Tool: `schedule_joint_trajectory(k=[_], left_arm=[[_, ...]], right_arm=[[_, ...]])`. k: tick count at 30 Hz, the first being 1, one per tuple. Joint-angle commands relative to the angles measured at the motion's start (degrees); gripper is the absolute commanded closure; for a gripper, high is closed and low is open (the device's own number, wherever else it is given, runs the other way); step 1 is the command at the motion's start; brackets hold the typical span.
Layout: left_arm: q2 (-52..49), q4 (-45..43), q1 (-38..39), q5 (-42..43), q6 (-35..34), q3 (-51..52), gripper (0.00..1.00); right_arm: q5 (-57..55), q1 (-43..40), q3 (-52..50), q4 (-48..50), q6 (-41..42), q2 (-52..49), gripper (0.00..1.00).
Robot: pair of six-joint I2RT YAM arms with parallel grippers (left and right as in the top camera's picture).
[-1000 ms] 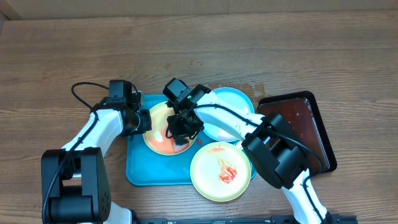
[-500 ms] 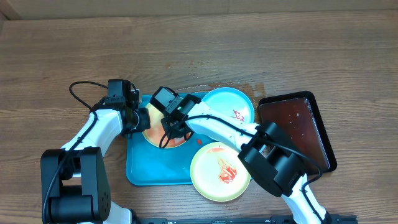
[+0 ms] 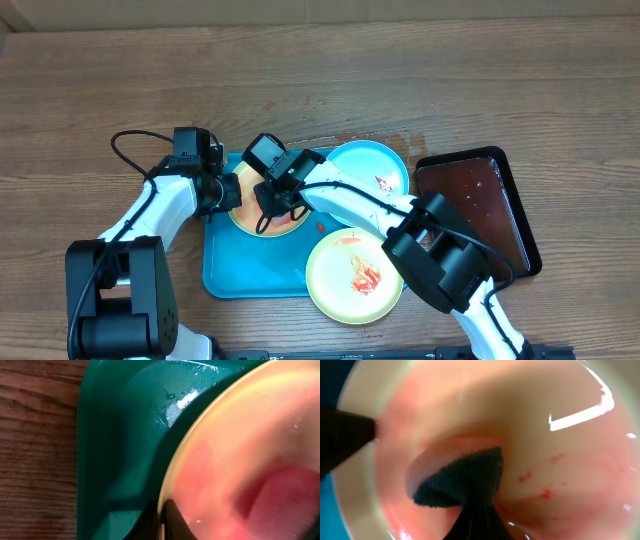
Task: Clean dirty plates on tray and stack at the side
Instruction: 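Scrub the yellow plate with the sponge while the left gripper holds it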
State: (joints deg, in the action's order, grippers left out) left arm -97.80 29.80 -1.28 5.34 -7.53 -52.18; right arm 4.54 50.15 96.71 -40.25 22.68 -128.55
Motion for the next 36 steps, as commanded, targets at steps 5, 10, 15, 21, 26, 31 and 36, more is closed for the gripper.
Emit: schedule_joint_trajectory(k=[5,10,15,21,26,31,36], left_arm=[[-2.4,0.9,0.0,-1.3,-0.4,1.3,0.96],[-2.4,1.2,0.0,-1.2,-0.4,1.3,0.96],[-2.4,1.4,0.0,-1.3,-0.4,1.3,0.96],[-2.4,1.4,0.0,-1.3,-0.4,1.3,0.96],[-2.4,1.4,0.0,-1.3,-0.4,1.3,0.96],[-2.4,1.2,0.0,-1.3,-0.4,1.3,0.96],[-2.4,1.2,0.0,-1.3,-0.4,1.3,0.96]], right_arm=[[3.5,0.1,1.5,6.0,3.8,-2.5,0.96],[0.7,-1.4,1.5,9.6,6.4,-2.5,0.96],[-5.2,-4.4,1.5,10.2,6.5,-2.5,0.96],[-9.0,-9.7,1.5,6.4,6.5,-2.5,0.96],[-7.8,-11.2,1.6,0.2,5.1,-2.5,0.96],[0.6,-10.6,1.7,-5.8,1.0,-2.5,0.96],[8.8,-9.4,1.7,-9.9,-0.7,-2.5,0.96]])
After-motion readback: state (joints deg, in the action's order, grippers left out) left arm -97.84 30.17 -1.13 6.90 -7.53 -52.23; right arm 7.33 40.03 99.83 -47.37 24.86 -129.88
